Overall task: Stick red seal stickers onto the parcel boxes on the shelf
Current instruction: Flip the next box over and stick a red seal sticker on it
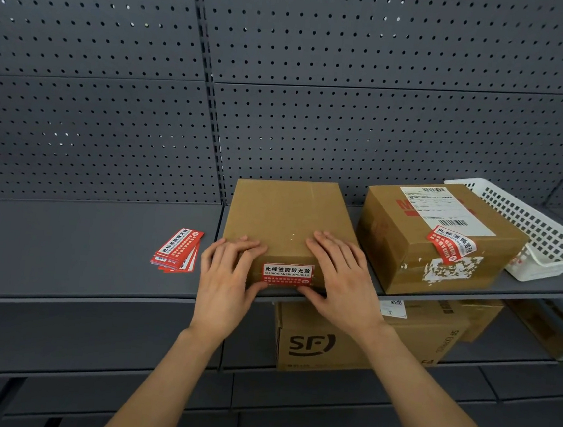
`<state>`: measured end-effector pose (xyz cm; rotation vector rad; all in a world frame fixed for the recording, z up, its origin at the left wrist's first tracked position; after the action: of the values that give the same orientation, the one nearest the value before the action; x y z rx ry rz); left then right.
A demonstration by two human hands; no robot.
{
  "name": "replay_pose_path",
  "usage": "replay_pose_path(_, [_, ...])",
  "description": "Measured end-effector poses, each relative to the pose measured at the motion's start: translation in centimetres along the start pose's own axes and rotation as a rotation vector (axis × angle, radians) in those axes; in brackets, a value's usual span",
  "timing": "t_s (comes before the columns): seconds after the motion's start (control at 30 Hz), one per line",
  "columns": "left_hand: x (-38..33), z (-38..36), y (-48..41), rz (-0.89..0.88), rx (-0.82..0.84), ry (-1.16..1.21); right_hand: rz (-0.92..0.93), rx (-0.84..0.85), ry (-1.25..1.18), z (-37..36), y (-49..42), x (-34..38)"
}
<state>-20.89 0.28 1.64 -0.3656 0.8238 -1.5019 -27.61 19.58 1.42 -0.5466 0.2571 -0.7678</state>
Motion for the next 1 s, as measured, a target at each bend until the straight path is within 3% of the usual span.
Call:
replay_pose_path(0.6, [1.0, 0.3, -0.9, 0.045, 0.057, 0.145, 0.042, -0.047, -0.094, 0.6, 0.0, -0.7])
replay_pose_path(1.0, [1.4, 0.4, -1.2, 0.149, 0.075, 0.216, -0.027, -0.059, -0.212, 0.5, -0.1, -1.0])
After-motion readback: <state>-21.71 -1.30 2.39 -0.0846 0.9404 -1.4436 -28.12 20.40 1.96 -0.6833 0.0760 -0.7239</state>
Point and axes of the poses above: each hand's wrist, its own y-axis away from the middle knuckle, its own z-axis out of the back of the hand, x = y × z, the point moved 10 cm from there along -y, towards the middle knuckle, and after that the axes turned 6 degrees about z, right-handed, at the moved point
